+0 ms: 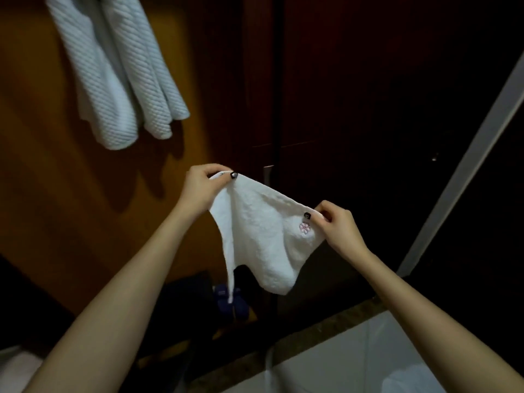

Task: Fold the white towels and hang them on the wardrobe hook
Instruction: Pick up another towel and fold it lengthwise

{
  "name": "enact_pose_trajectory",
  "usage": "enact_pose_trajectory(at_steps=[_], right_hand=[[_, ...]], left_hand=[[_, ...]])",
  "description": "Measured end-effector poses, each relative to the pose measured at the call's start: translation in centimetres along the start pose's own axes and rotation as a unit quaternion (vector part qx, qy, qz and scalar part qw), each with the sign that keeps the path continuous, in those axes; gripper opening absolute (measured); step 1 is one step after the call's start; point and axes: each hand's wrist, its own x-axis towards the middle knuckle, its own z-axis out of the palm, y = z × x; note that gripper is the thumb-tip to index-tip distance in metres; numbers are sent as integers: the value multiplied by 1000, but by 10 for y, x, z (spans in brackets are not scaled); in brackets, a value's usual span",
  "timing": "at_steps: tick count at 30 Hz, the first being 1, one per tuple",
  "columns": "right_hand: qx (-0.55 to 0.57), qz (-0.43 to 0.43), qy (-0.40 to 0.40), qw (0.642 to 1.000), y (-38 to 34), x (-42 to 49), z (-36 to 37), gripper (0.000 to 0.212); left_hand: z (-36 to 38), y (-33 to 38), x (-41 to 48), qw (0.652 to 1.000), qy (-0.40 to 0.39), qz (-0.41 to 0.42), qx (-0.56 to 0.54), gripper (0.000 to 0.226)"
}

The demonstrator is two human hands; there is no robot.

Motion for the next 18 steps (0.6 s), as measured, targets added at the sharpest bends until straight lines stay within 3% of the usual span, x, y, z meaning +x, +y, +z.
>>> enact_pose_trajectory(at_steps=[4,10,14,18], right_hand=[[93,-20,-33,995,-29,13,14,7],[222,-18,-83,971,-68,20,26,20],[241,-18,-163,957,-90,21,32,14],[238,-41,-282,928,-112,20,30,29]], left_hand=[[-40,-16,-18,997,45,-57,-13,8],[-63,-30,-53,962,65,-159,-212,22],[-52,-18,-63,970,106,-153,-157,14],[-43,-6,-63,974,89,-150,-143,13]])
